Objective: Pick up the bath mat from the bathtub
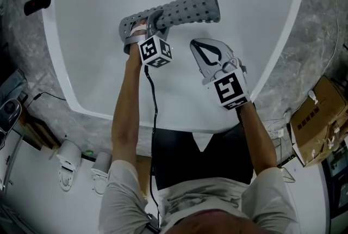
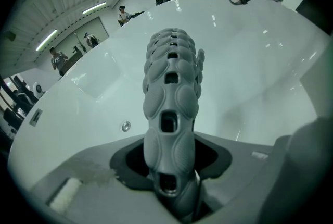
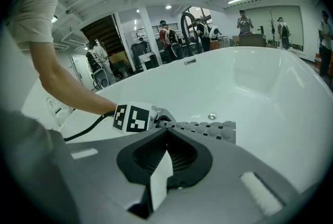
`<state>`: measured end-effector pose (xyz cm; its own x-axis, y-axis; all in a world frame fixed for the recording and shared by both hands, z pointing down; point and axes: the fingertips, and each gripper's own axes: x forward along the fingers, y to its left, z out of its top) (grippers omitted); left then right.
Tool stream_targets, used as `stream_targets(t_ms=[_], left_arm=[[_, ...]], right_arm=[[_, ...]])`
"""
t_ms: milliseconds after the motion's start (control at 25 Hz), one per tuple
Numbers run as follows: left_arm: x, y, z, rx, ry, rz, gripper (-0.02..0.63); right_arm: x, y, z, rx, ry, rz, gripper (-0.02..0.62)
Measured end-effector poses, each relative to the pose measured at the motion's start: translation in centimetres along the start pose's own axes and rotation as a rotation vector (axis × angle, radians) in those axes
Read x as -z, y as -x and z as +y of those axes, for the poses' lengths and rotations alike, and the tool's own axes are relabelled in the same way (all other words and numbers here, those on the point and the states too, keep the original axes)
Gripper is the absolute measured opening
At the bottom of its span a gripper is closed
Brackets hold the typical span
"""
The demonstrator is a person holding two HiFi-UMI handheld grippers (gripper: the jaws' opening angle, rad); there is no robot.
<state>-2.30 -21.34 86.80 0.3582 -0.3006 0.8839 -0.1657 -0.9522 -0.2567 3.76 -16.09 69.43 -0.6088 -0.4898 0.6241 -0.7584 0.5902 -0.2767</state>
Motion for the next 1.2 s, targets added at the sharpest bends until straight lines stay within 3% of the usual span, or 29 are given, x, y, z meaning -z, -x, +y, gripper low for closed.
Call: stream_targets(t_ms=[520, 1200], left_arm=[[-5.1, 10.5, 1.9, -0.071, 0.081, -0.069, 0.189], [-13.3, 28.2, 6.8, -0.178, 0.158, -0.253, 0.189]], right_arm=[[-5.7, 6.7, 2.9, 0.028, 0.05, -0.04, 0.003], [-15.7, 16.9, 8.7, 0.114, 0.115, -0.164, 0.003]])
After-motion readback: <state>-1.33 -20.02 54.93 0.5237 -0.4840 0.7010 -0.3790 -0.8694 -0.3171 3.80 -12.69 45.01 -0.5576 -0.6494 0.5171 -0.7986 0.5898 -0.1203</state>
